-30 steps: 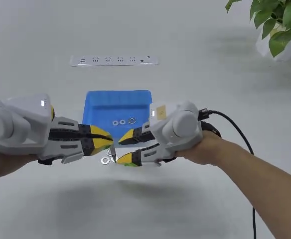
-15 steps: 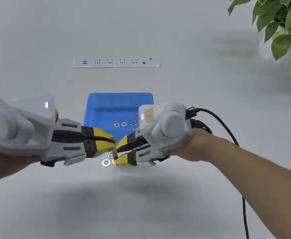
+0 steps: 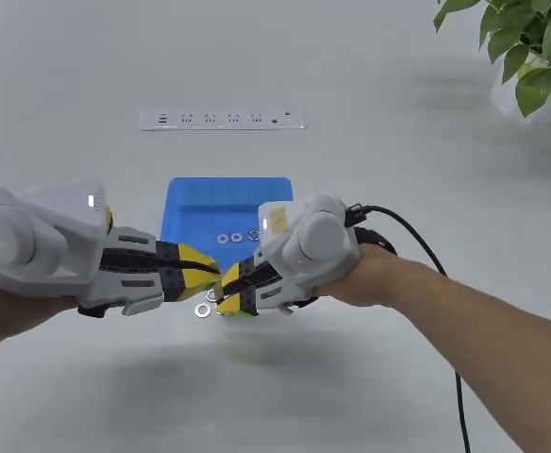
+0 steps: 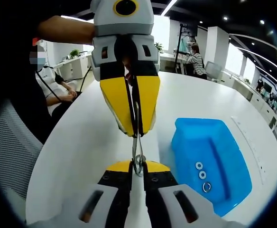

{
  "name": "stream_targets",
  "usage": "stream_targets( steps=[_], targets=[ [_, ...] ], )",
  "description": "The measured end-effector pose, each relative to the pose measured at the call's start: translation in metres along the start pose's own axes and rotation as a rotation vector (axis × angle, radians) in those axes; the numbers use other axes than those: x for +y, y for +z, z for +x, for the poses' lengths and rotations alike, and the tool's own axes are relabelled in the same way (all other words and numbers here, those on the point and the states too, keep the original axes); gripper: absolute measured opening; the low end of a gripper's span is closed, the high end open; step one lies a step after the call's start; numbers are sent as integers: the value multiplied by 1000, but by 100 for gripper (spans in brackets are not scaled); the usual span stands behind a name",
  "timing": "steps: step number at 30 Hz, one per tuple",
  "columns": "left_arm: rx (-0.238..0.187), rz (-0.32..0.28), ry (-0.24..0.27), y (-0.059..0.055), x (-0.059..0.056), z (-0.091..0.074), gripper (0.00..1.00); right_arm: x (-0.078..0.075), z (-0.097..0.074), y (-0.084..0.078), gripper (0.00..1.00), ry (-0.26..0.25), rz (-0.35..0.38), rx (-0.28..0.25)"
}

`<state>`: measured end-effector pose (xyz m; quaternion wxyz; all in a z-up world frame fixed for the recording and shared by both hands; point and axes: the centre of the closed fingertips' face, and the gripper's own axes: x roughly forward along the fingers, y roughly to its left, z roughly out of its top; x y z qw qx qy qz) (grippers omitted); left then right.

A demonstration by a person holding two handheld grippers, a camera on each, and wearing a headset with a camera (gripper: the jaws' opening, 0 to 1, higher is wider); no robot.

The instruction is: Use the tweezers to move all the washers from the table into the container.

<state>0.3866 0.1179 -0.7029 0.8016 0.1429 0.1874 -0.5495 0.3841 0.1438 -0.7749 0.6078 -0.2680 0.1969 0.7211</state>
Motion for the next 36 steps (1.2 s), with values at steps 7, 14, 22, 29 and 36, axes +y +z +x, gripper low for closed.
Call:
stream_targets(
  steps=[7, 14, 22, 29, 36],
  targets=[
    [4, 3, 2, 0, 0, -1, 6, -1, 1, 0, 9, -9, 17, -6],
    [5, 3, 4, 0, 1, 0, 6, -1, 1, 0, 10, 0, 22, -1],
    [8, 2, 4, -1, 1, -1, 6, 0, 6, -2, 11, 6, 23, 13],
    [14, 1, 4, -2, 1, -1, 6, 0, 5, -2, 9, -1, 17, 6],
    [19, 0, 8, -3, 1, -1, 6, 0, 5, -1, 8, 2, 13, 7]
  ],
)
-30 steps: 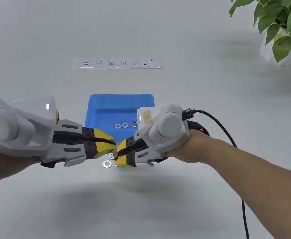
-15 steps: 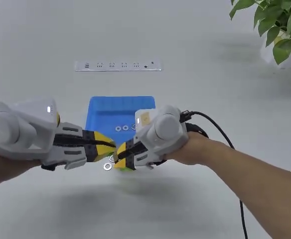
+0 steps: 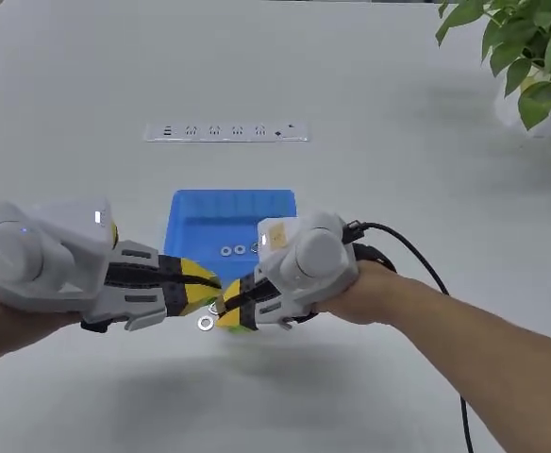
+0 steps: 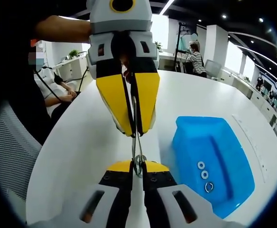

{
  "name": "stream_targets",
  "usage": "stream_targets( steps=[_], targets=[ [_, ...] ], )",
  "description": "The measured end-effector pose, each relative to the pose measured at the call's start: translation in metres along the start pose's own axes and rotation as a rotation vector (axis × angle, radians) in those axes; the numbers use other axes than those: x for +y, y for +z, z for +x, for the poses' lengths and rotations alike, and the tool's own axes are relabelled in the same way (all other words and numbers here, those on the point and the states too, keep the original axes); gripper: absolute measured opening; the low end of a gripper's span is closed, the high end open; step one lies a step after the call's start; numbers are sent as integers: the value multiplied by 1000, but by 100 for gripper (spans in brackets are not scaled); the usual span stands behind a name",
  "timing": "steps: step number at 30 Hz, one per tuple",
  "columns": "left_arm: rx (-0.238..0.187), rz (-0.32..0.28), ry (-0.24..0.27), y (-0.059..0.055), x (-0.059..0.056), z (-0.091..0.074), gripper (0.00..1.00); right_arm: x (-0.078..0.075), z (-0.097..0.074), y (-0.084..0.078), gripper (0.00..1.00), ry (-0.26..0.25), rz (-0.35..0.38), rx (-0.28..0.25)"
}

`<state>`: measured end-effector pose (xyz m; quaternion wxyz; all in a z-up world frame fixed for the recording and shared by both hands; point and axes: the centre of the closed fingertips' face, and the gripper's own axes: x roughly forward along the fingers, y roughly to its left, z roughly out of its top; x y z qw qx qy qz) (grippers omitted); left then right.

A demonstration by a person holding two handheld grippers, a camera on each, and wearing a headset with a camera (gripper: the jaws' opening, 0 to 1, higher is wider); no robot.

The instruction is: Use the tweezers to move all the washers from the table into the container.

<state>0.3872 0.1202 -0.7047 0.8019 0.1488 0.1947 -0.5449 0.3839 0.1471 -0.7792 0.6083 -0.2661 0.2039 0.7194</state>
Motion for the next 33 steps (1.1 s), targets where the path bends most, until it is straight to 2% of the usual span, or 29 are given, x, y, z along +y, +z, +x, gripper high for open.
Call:
stream_targets(
  steps=[11, 23, 33],
  targets=[
    [8, -6, 7, -1, 1, -3, 9, 1, -2, 5, 8, -4, -4, -16],
    [-8, -62, 40, -1, 7, -16, 32, -3, -10, 18, 8, -15, -13, -34],
    [-31, -105, 74, 1, 4, -25, 52, -9, -20, 32, 8, -21, -25, -52]
  ],
)
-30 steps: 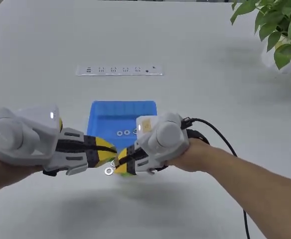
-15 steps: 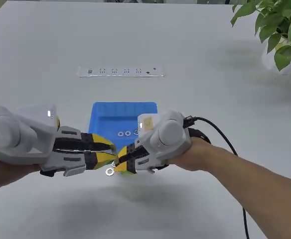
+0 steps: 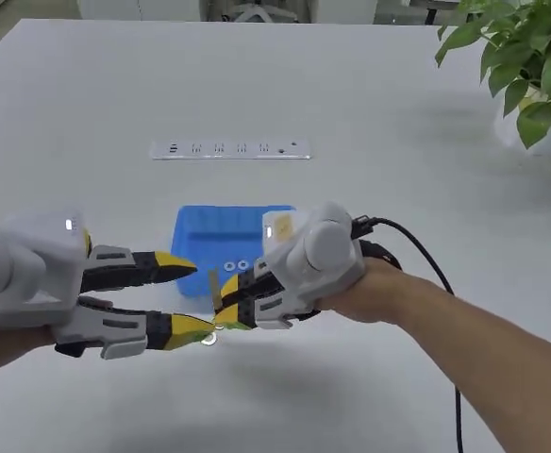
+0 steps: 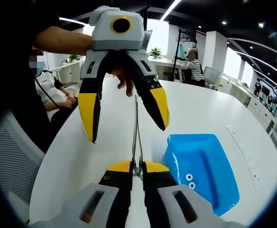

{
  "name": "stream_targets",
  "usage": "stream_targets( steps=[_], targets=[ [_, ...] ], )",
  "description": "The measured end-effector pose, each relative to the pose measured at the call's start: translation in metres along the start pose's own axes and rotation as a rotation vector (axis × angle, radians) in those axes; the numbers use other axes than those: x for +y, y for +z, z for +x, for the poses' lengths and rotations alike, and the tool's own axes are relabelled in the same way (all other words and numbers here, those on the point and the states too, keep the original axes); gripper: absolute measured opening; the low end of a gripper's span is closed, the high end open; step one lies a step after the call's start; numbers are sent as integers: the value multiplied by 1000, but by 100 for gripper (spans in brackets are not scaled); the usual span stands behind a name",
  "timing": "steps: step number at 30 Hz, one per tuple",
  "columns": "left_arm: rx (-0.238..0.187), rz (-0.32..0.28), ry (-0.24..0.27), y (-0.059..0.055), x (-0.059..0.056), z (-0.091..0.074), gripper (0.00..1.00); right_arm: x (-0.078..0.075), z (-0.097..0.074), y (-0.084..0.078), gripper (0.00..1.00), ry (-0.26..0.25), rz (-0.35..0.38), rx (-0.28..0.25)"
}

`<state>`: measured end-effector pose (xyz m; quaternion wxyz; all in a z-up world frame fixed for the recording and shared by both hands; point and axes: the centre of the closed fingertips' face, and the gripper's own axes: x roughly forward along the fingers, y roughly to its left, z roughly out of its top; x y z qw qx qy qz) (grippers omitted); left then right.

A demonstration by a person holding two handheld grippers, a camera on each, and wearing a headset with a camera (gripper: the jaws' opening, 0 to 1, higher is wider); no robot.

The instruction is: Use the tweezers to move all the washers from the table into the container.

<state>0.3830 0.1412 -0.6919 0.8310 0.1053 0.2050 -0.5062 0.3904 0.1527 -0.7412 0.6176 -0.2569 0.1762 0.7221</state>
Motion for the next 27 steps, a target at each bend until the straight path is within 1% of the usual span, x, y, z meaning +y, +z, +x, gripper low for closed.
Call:
stream_targets(
  steps=[4, 8, 13, 16, 18, 20, 27],
  targets=[
    [-6, -17, 16, -1, -2, -3, 58, -4, -5, 5, 9, -2, -12, 0],
    [-10, -44, 37, -3, -4, -7, 67, -11, -11, 13, 9, -12, -22, -12],
    [-10, -56, 58, -5, -7, -12, 72, -20, -17, 21, 9, -23, -29, -26],
    [-14, -74, 84, -5, -6, -14, 77, -25, -18, 22, 9, -30, -32, -29],
    [-19, -70, 108, -4, -5, -15, 82, -27, -19, 23, 9, -34, -31, -34],
    [-31, -66, 120, -2, -6, -17, 83, -31, -19, 25, 9, -38, -33, -39],
    [-45, -69, 142, 2, -8, -19, 90, -43, -20, 27, 9, -50, -52, -45]
  ],
)
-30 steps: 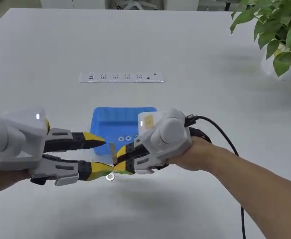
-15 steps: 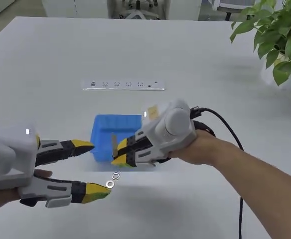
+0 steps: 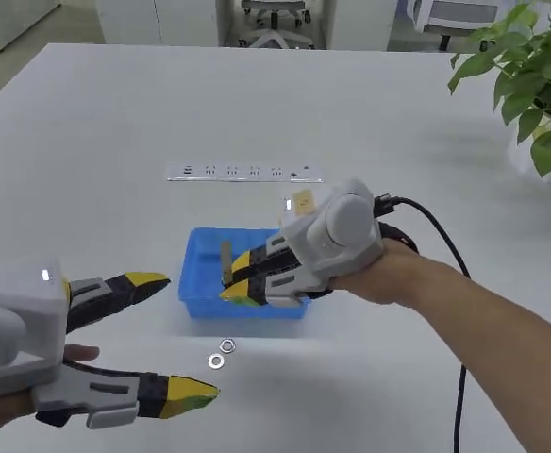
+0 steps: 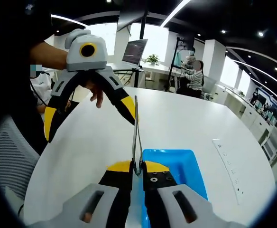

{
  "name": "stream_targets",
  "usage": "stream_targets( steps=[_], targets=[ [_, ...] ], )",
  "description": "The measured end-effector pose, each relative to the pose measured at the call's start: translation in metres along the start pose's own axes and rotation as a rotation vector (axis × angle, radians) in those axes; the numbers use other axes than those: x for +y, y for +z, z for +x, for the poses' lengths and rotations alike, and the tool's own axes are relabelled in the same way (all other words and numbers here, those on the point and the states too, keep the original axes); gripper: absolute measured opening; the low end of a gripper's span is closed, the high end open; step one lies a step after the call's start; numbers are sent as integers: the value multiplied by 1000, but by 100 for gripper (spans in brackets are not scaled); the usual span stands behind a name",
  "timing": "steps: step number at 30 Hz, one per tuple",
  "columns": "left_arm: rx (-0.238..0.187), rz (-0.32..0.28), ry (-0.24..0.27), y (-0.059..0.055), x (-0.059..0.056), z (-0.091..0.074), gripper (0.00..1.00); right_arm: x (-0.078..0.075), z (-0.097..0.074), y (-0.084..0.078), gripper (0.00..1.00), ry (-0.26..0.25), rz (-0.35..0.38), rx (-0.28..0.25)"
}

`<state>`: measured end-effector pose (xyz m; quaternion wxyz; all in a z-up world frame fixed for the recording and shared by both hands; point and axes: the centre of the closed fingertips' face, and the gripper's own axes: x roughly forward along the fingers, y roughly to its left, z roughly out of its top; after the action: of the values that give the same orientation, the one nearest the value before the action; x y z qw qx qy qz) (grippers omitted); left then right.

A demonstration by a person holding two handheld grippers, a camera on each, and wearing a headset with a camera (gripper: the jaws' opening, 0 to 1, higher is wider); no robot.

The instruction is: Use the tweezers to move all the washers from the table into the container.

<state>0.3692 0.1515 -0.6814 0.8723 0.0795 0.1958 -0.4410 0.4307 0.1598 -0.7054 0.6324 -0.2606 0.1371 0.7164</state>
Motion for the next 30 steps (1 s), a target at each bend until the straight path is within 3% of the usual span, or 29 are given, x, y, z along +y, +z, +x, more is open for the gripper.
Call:
stream_targets(
  steps=[9, 20, 30],
  targets=[
    [-12, -27, 39, 1, 3, -4, 99, -16, 6, 3, 9, -2, -13, -11],
    [-12, -55, 60, 2, 0, -5, 99, -30, 19, -5, 9, 10, -8, -9],
    [-14, -60, 73, 4, 3, -5, 99, -38, 32, -22, 9, 27, 2, 5]
  ],
)
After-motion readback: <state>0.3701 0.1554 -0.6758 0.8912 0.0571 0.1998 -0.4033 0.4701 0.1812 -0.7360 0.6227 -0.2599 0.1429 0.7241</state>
